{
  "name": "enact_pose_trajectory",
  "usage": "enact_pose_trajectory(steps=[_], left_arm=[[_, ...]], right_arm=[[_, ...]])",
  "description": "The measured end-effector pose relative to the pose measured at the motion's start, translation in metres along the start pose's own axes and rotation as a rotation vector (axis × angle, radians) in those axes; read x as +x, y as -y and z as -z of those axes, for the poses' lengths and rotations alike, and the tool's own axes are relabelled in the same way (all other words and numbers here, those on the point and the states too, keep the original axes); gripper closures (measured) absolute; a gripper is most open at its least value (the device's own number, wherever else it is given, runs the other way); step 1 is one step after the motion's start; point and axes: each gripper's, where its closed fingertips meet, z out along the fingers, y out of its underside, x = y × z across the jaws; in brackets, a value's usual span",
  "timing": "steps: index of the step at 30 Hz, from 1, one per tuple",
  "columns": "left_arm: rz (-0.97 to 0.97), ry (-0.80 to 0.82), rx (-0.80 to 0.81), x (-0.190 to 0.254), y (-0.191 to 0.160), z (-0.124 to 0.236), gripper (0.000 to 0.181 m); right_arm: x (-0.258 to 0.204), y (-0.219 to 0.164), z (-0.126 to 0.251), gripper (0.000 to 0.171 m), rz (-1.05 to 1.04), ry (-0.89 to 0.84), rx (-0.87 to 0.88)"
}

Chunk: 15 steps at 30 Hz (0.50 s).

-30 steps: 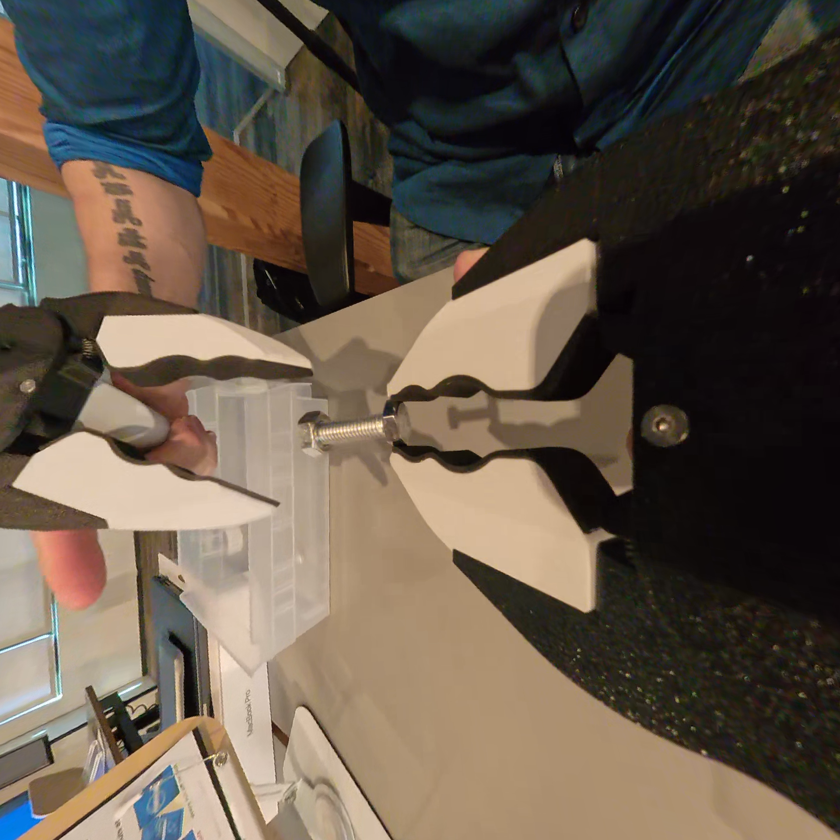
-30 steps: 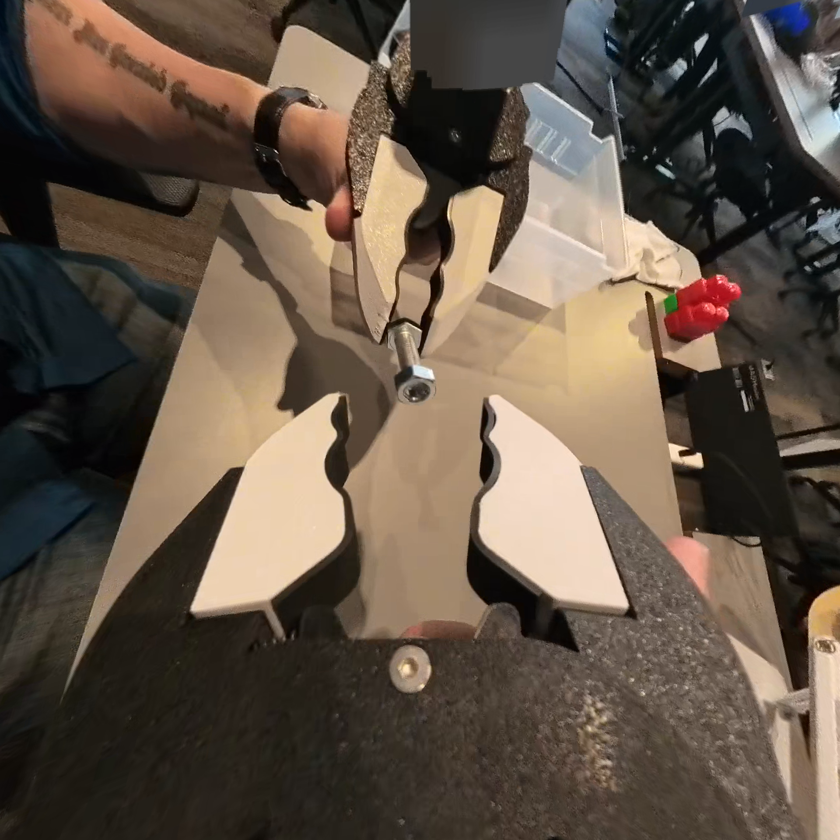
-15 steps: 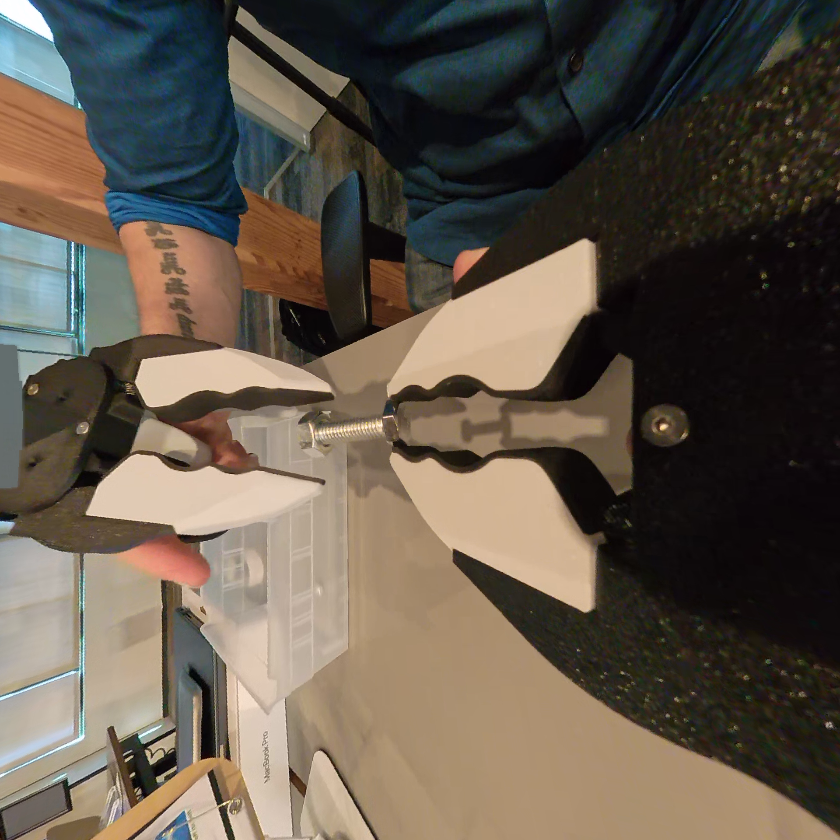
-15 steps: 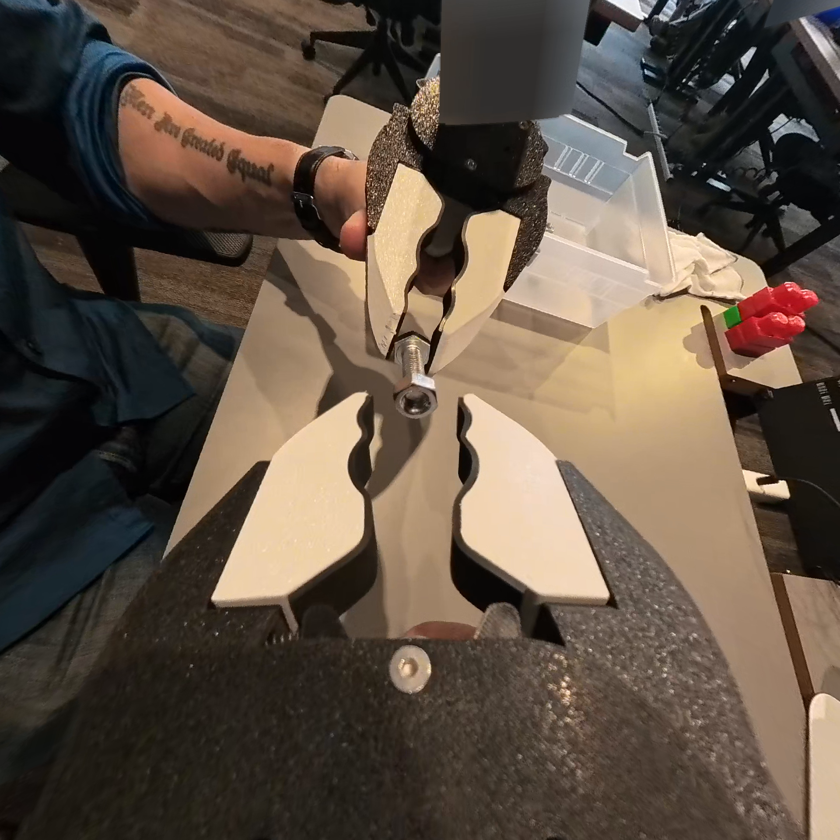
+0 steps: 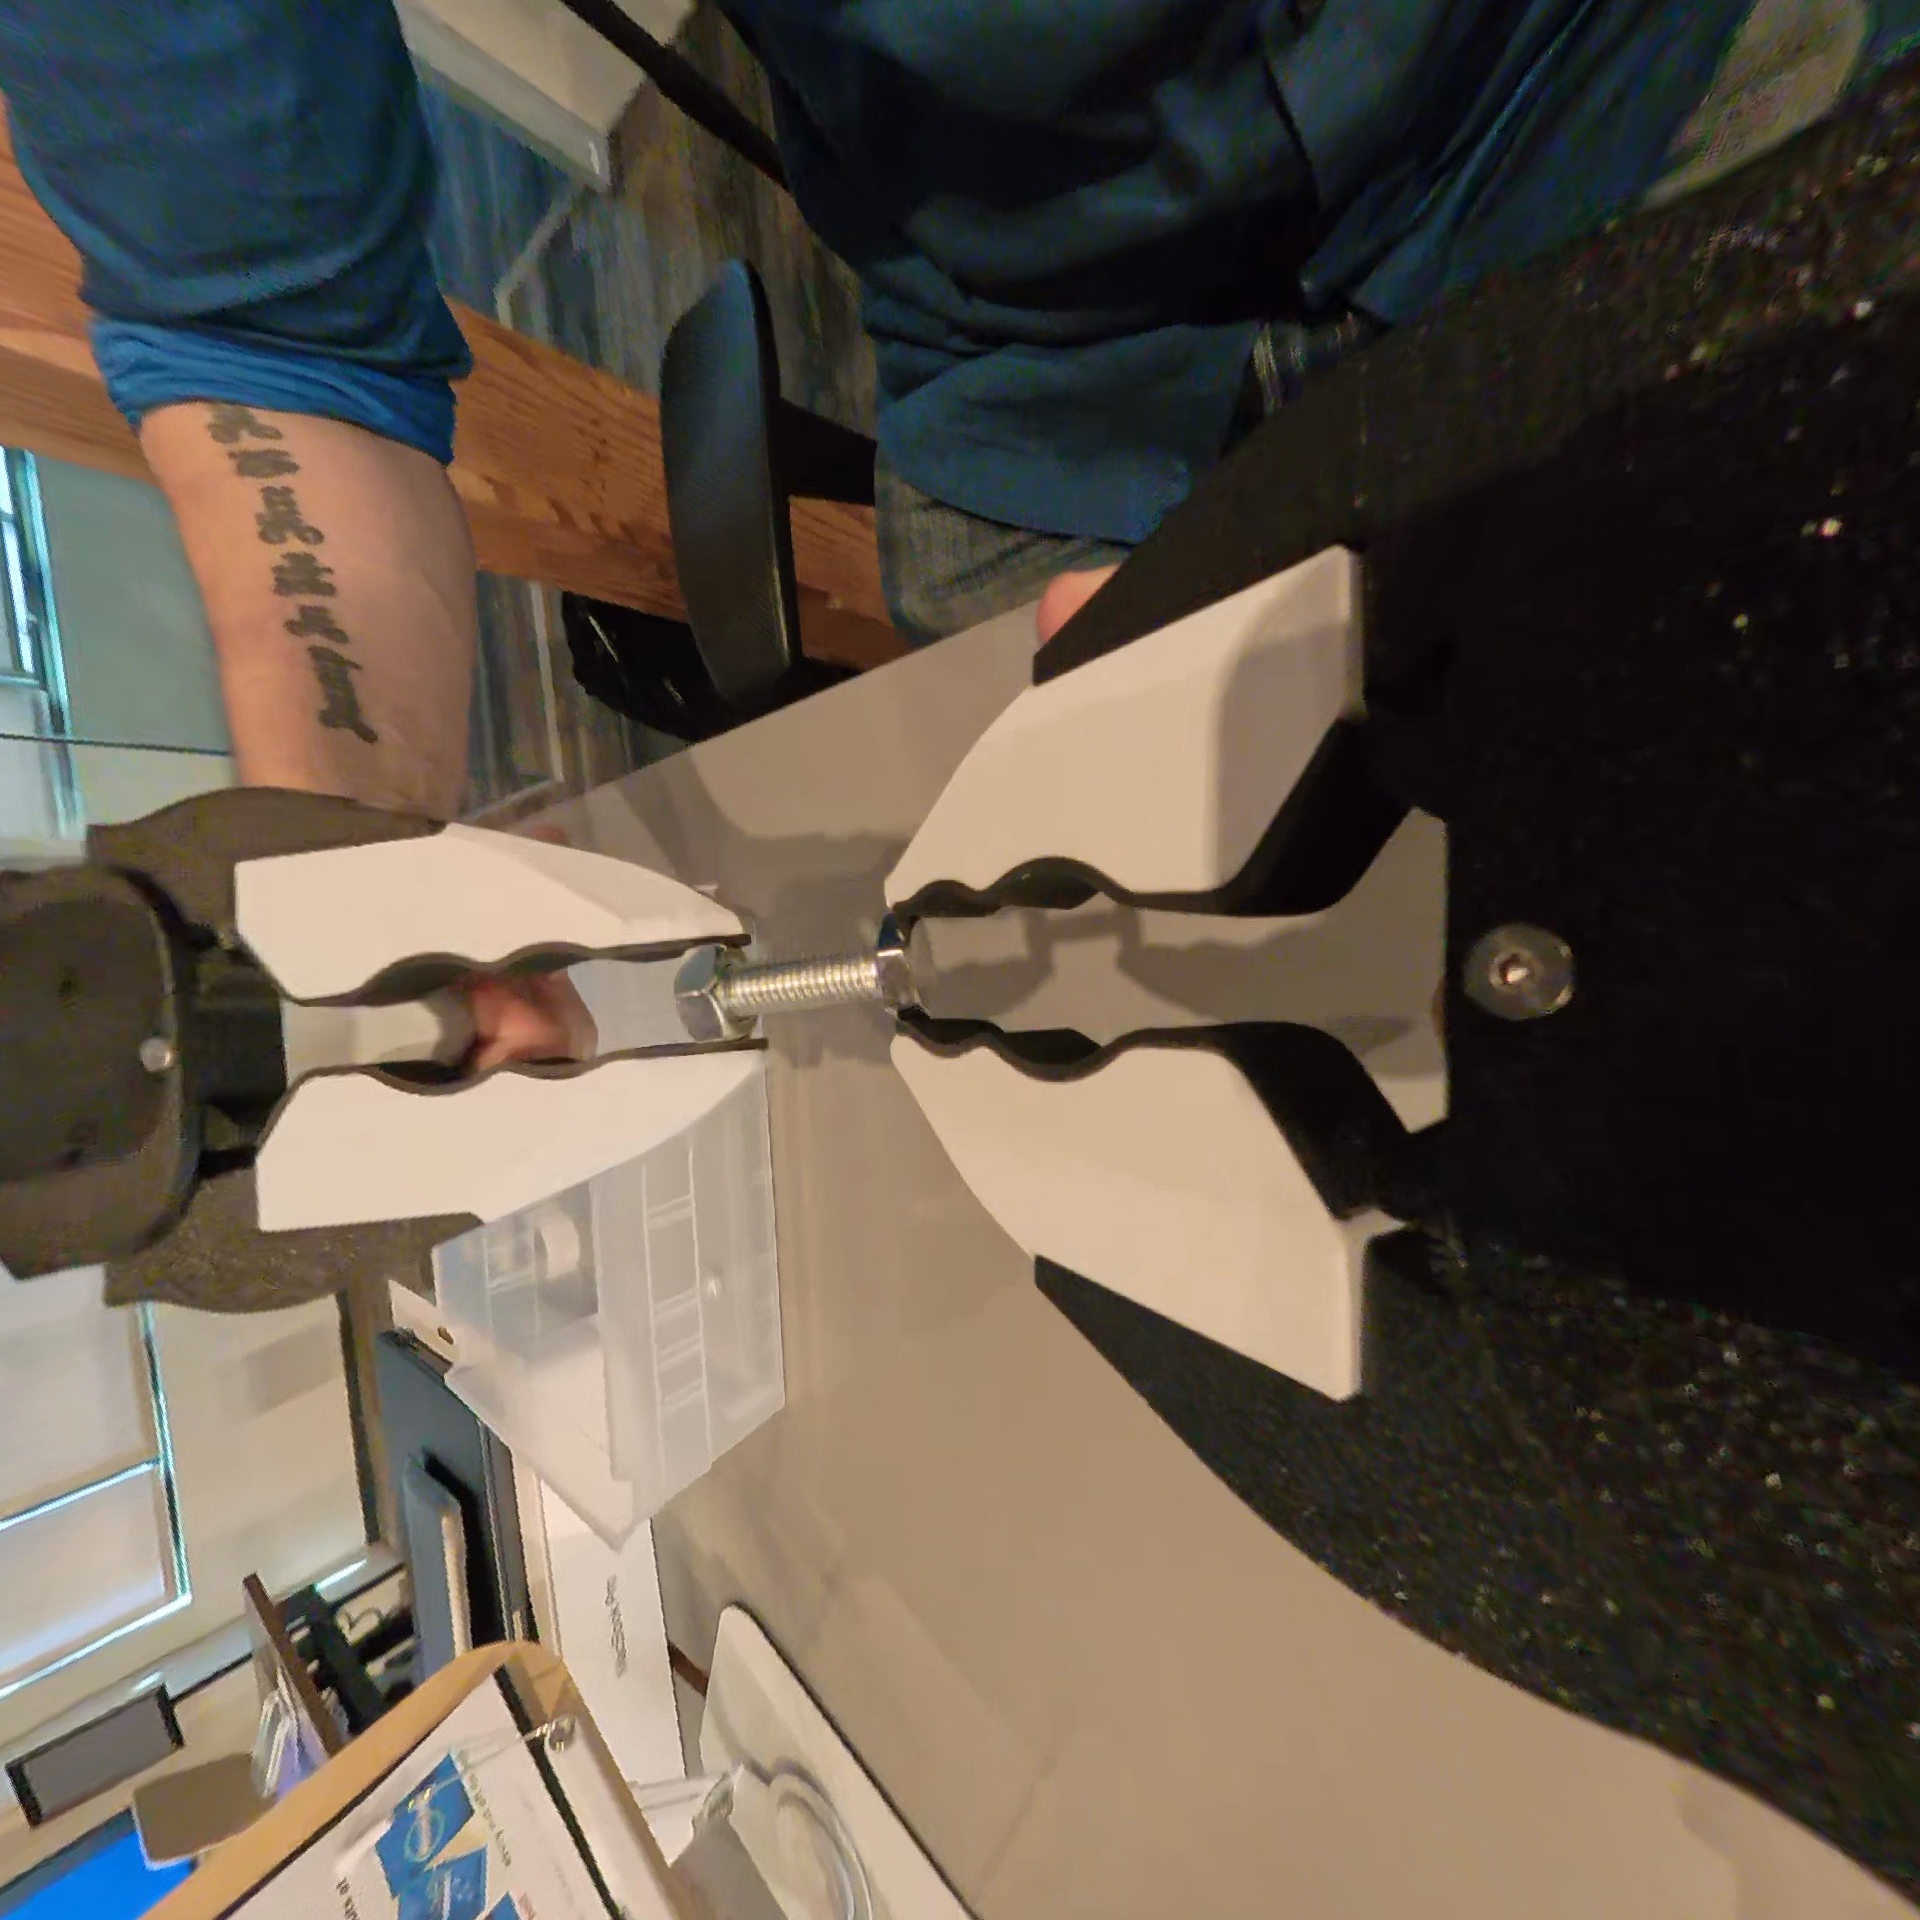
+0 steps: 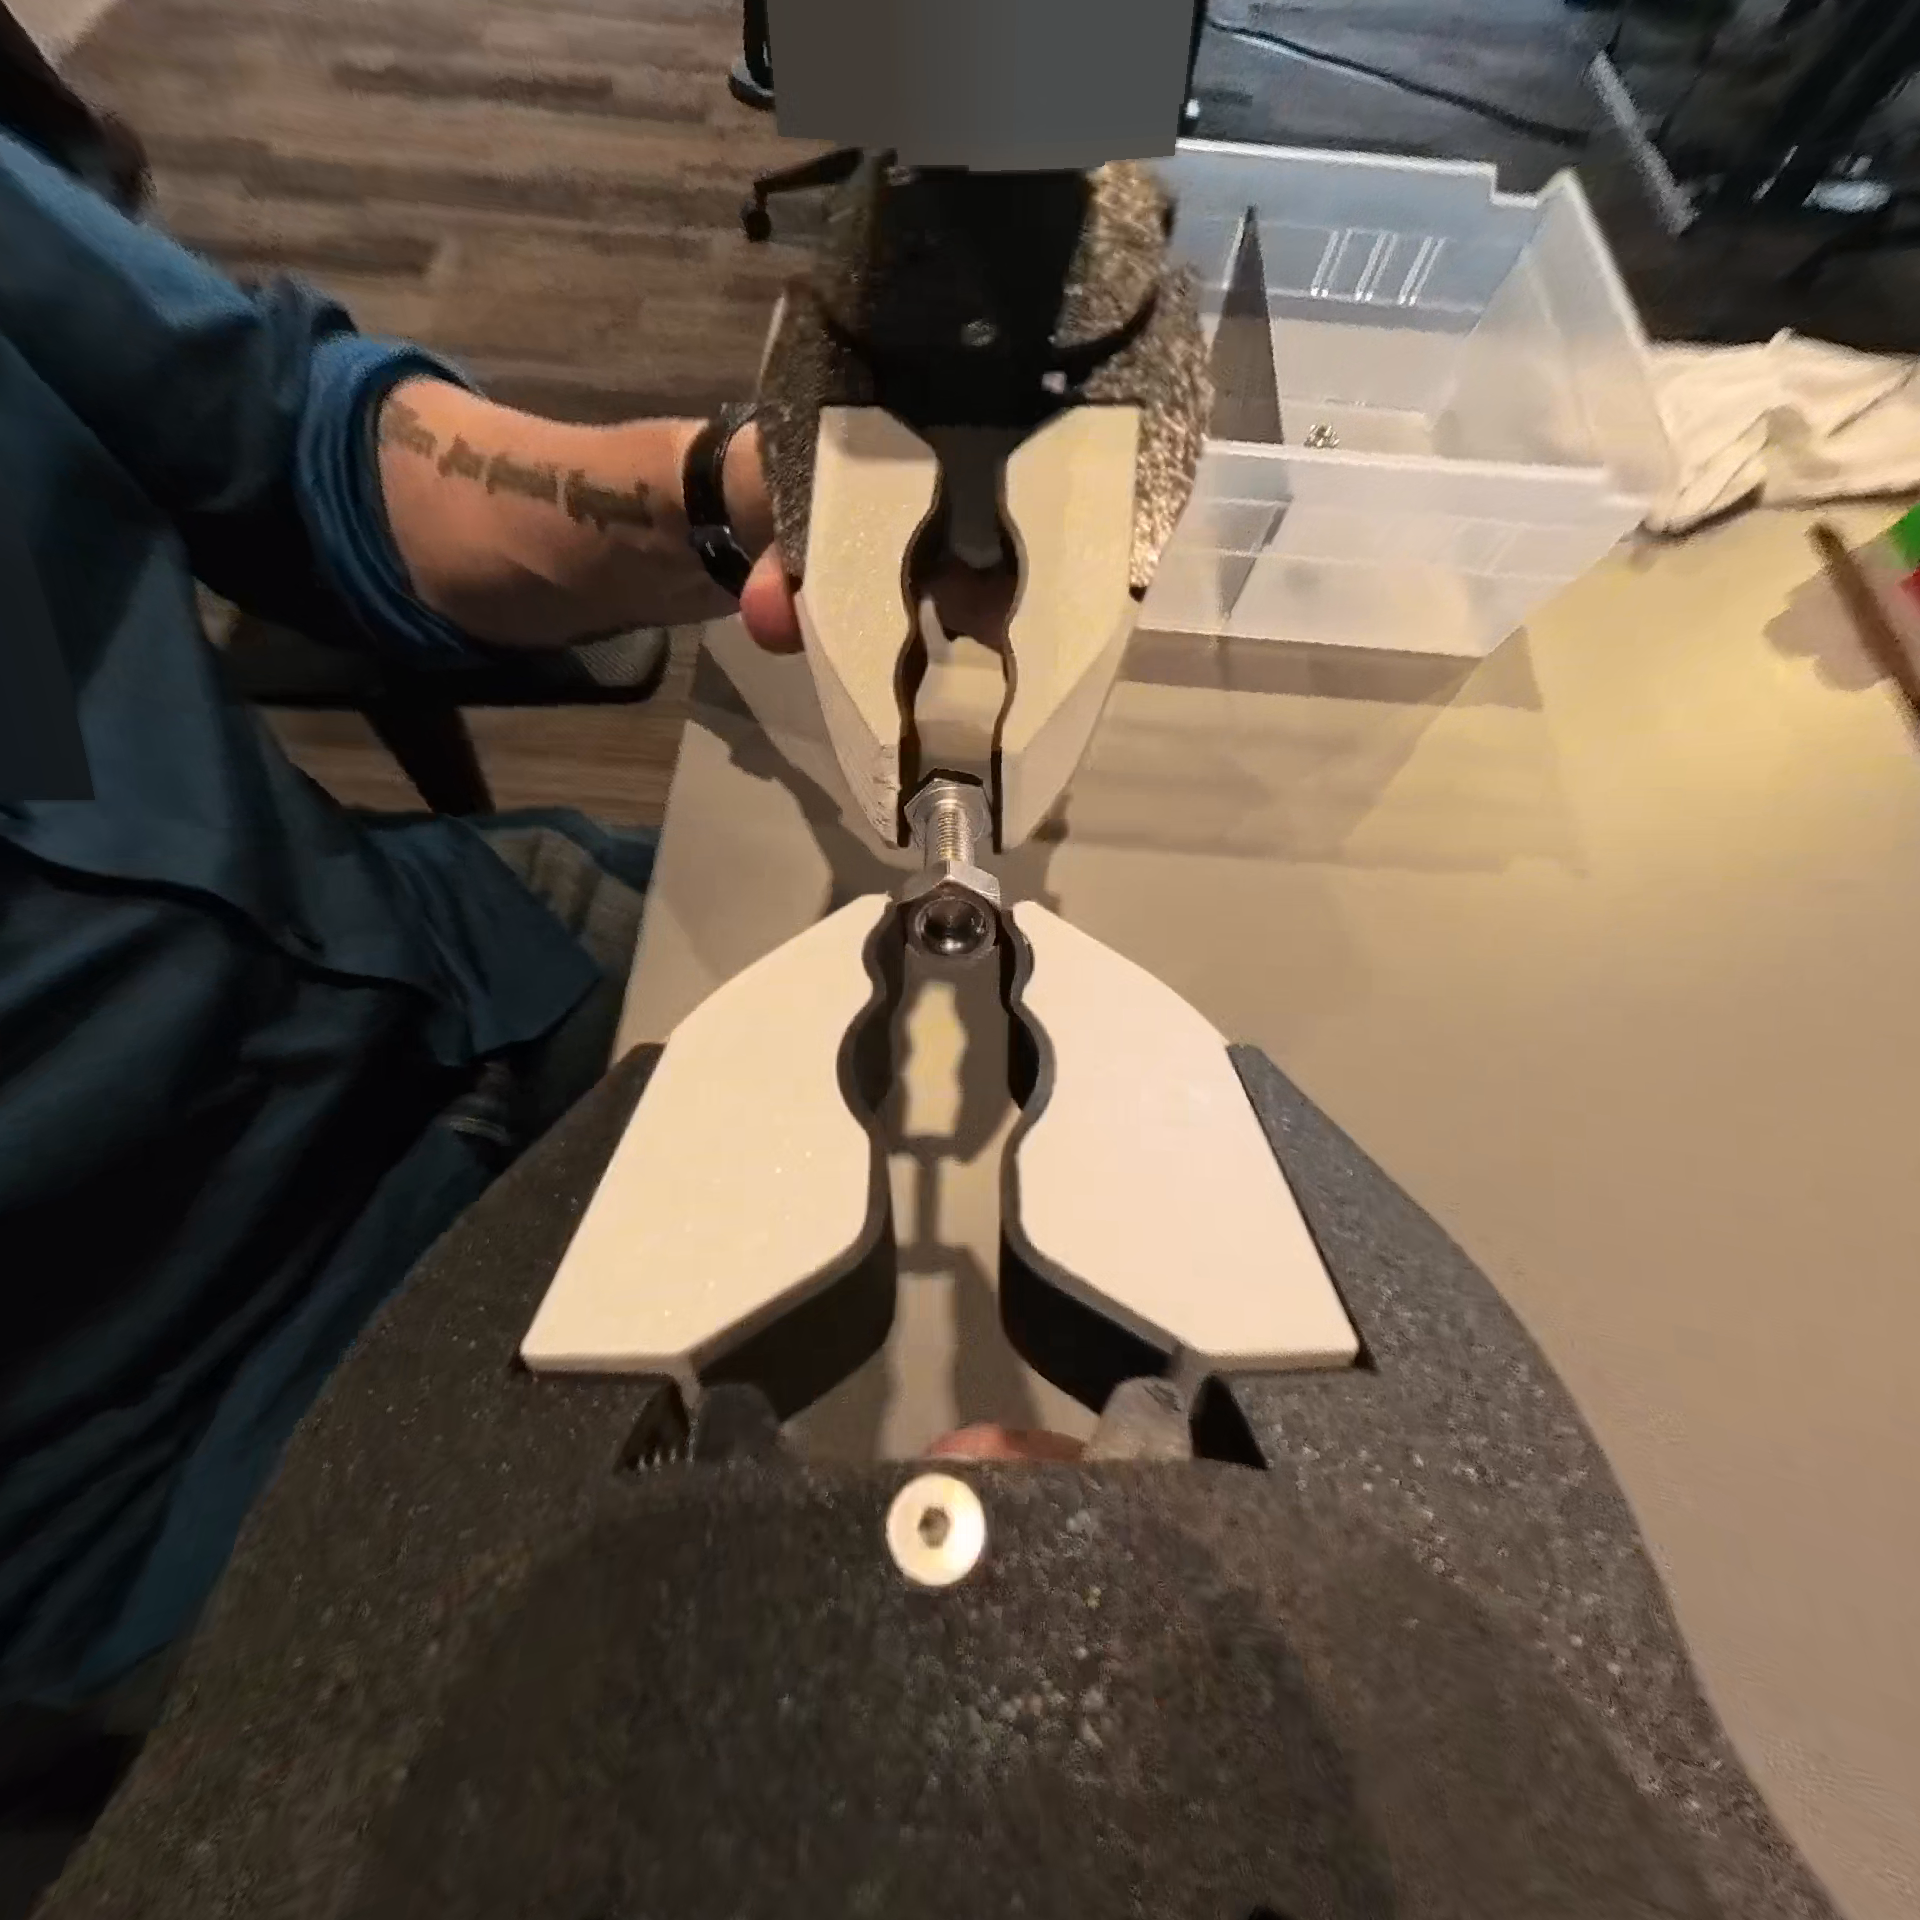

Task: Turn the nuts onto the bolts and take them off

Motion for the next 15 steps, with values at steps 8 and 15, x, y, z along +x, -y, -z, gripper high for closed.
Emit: enact_pose_trajectory(steps=[8, 15], left_arm=[[-0.116, 0.135, -0.085, -0.0055, -0.0012, -0.0007, 0.164], [-0.174, 0.201, -0.126, -0.0077, -0.0017, -0.0019, 0.164]], right_arm=[[0.0021, -0.0035, 0.0029, 0.155, -0.579, 0.196, 0.057], [0.0046, -0.0066, 0.0022, 0.154, -0.998, 0.368, 0.193]])
